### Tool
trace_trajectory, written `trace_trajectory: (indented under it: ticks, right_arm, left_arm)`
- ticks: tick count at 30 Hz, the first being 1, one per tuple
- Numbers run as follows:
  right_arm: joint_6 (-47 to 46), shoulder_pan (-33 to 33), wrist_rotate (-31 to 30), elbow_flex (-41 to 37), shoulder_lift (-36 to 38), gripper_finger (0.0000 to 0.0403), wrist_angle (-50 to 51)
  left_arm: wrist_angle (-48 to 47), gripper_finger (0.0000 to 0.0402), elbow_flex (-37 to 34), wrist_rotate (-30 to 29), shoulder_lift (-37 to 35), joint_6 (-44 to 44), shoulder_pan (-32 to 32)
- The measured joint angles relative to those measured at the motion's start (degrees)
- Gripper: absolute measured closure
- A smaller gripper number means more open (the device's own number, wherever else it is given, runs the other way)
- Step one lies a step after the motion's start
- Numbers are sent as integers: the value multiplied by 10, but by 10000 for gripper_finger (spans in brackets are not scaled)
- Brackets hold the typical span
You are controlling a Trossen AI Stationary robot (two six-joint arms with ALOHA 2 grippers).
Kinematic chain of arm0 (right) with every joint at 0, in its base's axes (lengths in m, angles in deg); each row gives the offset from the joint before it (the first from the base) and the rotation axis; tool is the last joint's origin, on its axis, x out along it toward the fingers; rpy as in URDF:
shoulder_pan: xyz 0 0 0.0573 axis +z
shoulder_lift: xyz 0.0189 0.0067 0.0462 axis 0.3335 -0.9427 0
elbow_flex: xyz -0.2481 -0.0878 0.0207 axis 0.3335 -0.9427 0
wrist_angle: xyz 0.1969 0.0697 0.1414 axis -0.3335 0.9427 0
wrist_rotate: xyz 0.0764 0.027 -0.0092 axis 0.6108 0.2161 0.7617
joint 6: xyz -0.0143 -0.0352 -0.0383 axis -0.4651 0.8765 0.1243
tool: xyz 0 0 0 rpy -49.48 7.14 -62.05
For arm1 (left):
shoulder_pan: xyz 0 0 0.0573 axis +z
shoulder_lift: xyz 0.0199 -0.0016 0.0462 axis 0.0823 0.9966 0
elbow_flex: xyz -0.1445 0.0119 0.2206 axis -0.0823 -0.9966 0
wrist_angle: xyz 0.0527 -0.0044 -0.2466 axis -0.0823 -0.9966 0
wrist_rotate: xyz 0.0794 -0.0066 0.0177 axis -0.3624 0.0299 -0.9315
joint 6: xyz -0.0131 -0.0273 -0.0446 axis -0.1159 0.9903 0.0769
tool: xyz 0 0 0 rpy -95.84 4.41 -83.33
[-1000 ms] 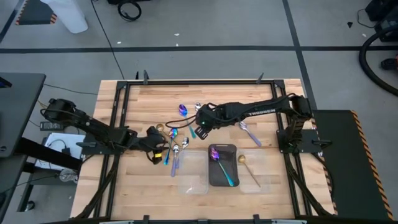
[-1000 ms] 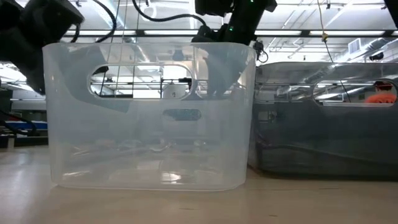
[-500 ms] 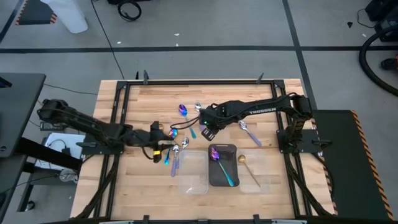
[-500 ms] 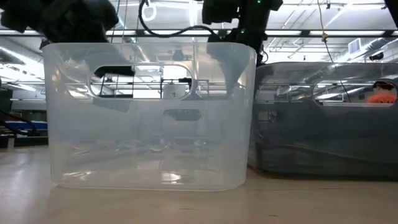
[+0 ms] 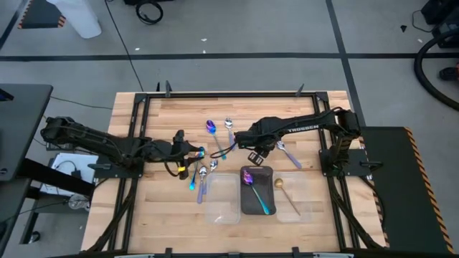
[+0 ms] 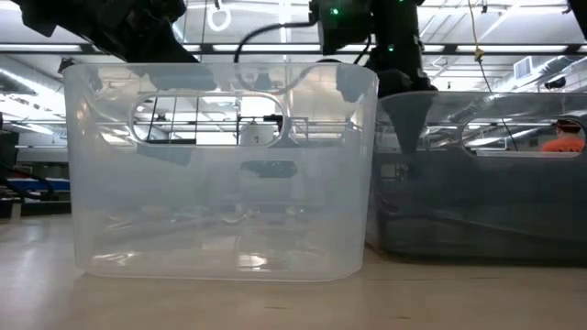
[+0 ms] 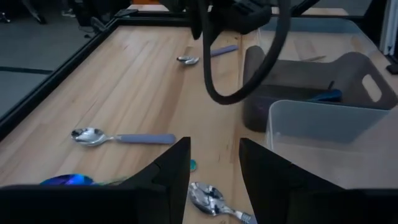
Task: Sort silverware by color (type)
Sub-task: Put the purple into the left transparent bin
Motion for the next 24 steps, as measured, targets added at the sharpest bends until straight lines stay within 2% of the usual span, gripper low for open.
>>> trace_trajectory:
  ticks: [14, 24]
  right_arm:
    - [17, 0, 3, -5, 0, 270, 59]
    - [17, -10, 6, -90, 20, 270, 28]
  left_arm:
    - [-24, 258, 0, 0, 0, 19, 0]
    - [-26, 257, 0, 0, 0, 30, 0]
